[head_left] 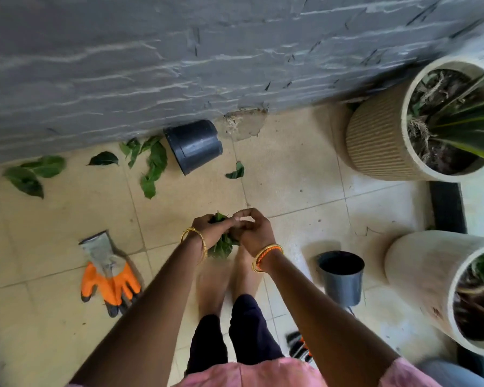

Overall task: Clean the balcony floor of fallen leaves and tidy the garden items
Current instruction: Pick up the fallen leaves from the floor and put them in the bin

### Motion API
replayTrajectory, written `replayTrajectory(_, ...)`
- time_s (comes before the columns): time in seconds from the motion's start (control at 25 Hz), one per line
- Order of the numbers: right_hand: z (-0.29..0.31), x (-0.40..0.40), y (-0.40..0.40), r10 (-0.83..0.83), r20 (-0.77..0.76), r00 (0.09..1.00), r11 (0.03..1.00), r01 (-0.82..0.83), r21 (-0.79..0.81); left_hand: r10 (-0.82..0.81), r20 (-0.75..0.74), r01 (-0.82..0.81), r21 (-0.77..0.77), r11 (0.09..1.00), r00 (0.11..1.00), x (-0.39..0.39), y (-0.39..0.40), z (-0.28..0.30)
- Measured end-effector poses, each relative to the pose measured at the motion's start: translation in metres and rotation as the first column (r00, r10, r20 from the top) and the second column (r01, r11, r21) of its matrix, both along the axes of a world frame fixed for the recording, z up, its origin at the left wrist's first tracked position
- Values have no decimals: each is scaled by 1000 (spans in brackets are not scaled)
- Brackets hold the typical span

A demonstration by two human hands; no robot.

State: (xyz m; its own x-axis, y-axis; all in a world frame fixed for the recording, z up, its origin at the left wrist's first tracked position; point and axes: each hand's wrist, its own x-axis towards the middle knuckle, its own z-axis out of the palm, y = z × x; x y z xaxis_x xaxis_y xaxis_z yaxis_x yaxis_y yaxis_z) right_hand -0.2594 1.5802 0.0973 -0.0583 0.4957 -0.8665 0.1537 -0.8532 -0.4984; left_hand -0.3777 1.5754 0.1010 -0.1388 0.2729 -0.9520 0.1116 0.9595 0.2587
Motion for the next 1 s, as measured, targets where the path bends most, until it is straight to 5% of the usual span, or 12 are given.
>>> replayTrajectory(0.16,13,-14,1,-143,-119,983,983,127,-132,102,-67,-101,12,995,993,-11,-7,14)
replayTrajectory(0.28,-1,-22,15,-254,15,967,963,254,-90,284,-153,-282,32,959,947,-21,-2,17)
replayTrajectory(0.4,-44,-18,36,107,430,897,988,-144,54,407,-172,-413,3,911,897,-39,1,9)
replayTrajectory(0.48,-68,-18,52,388,512,766,881,-472,38,423,-189,-432,-11,902,886,-54,0,-4)
replayTrajectory(0.56,-92,-18,67,520,513,683,784,-620,32,460,-165,-469,-19,883,872,-64,0,-26)
replayTrajectory(0.72,-129,-23,74,592,568,572,667,-743,53,504,-137,-512,-31,858,853,-74,-2,-59)
replayTrajectory(0.84,-148,-26,69,477,677,561,679,-724,123,502,-118,-510,-54,859,857,-76,-7,-71)
replayTrajectory(1.0,-152,-30,70,445,782,438,574,-809,127,486,-92,-492,-60,869,869,-78,-12,-77)
